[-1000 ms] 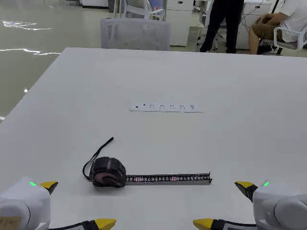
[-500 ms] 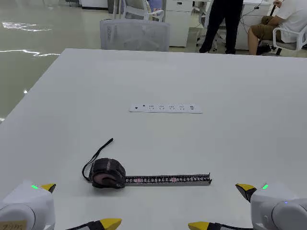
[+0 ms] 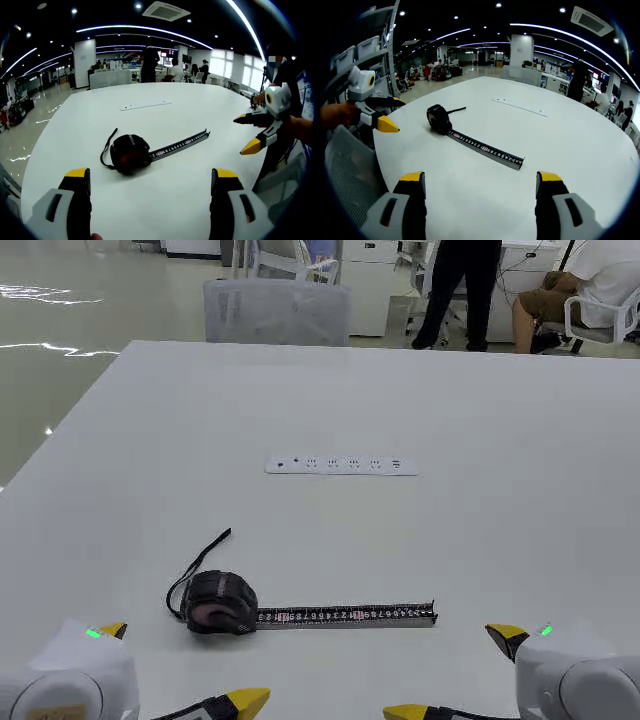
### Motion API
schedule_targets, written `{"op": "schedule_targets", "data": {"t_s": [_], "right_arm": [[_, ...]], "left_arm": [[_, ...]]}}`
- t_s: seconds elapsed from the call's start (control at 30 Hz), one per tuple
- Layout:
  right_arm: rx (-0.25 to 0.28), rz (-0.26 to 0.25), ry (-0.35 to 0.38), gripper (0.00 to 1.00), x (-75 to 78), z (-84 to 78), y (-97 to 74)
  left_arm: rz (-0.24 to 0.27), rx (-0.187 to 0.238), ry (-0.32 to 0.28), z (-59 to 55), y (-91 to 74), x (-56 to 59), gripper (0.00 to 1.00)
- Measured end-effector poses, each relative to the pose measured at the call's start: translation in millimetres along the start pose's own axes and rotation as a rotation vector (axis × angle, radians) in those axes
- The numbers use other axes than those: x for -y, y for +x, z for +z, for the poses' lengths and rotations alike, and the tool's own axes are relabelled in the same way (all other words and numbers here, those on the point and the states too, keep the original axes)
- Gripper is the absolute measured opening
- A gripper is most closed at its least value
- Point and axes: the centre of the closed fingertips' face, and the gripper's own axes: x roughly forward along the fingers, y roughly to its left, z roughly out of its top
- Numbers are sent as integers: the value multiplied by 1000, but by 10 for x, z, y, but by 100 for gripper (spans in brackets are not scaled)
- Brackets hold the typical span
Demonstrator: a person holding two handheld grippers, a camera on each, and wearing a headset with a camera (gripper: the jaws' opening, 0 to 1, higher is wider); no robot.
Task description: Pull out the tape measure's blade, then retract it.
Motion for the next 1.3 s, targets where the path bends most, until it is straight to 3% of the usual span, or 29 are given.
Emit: {"op": "schedule_targets", "data": {"t_s": [0.7,0.9,1.03,1.3], "right_arm": [[-5,42,-33,93,69,-21,61],[-2,71,-59,92,150,-39,106],[-18,97,-66,91,229,-81,156],[-42,162,-150,86,272,-102,194]], "left_arm": [[95,25,-23,26,187,-92,99],[94,8,-28,25,280,-65,99],[108,3,-45,-3,323,-107,99],[129,-10,-53,7,437,-181,99]]}}
